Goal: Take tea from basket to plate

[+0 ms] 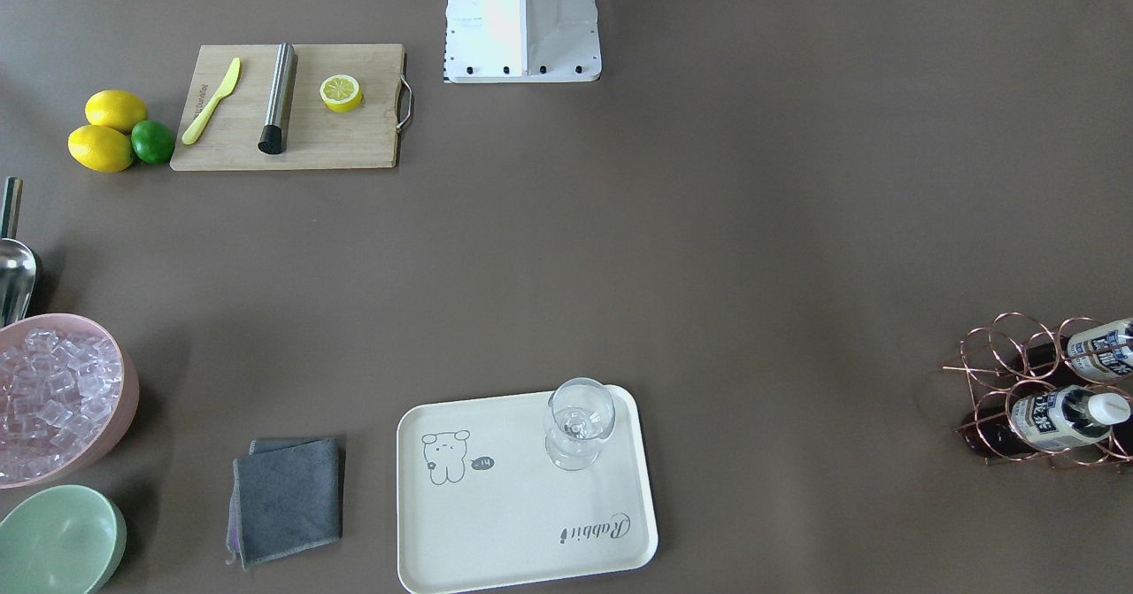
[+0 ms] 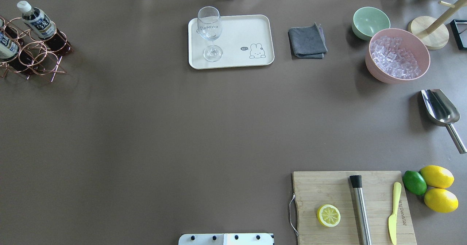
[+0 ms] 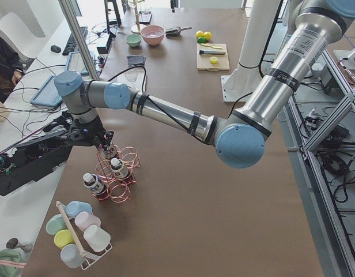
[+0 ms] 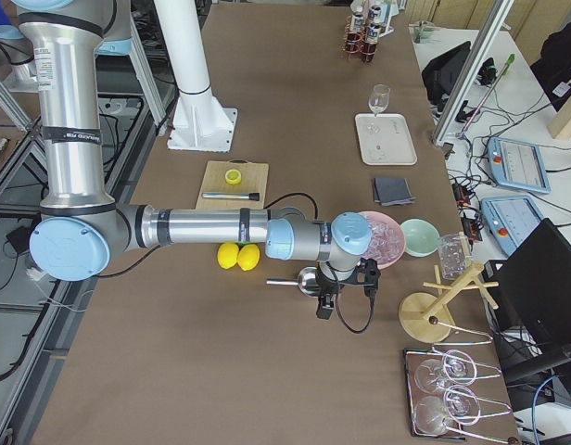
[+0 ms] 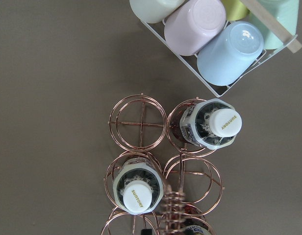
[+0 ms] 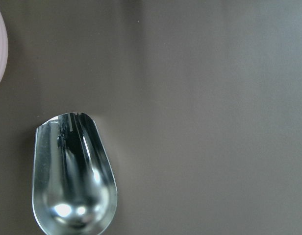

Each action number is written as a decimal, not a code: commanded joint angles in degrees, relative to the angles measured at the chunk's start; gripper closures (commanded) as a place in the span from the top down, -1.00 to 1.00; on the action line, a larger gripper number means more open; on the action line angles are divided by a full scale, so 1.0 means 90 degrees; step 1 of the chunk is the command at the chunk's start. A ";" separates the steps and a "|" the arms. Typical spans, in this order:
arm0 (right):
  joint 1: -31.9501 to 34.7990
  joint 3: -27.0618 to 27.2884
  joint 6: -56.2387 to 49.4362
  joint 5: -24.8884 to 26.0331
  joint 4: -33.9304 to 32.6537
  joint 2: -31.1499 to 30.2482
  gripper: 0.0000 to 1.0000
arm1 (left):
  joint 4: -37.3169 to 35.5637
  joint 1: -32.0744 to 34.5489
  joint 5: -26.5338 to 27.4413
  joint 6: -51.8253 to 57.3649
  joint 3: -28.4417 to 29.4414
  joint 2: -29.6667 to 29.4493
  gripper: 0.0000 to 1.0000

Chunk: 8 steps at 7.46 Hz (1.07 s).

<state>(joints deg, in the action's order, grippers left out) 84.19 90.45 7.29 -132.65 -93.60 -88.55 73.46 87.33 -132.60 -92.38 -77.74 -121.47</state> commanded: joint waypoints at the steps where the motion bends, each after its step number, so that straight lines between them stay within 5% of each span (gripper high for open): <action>1: -0.0038 0.0009 -0.0009 0.0246 0.0009 0.0005 1.00 | -0.1501 0.0159 -0.0335 -0.0281 -0.0906 -0.0301 -1.00; 3: -0.0067 -0.0020 -0.0009 0.0295 0.0010 0.0014 1.00 | -0.3243 0.0111 -0.0325 -0.1240 -0.2983 -0.0292 -1.00; 4: -0.0096 -0.0040 -0.0077 0.0450 0.0010 0.0014 1.00 | -0.3327 0.0053 -0.0383 -0.2206 -0.3815 -0.0176 -1.00; 6: -0.0135 0.0019 -0.0088 0.0481 0.0010 -0.0034 1.00 | -0.3464 -0.1376 -0.0432 -0.3556 -0.4922 -0.0194 -1.00; 8: -0.0165 0.0048 -0.0078 0.0695 0.0010 -0.0015 1.00 | -0.3426 -0.2481 -0.0919 -0.4652 -0.5530 -0.0505 -1.00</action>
<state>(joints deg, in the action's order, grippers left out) 82.88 90.54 6.57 -127.80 -93.50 -88.74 42.63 74.16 -138.01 -125.37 -122.25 -123.62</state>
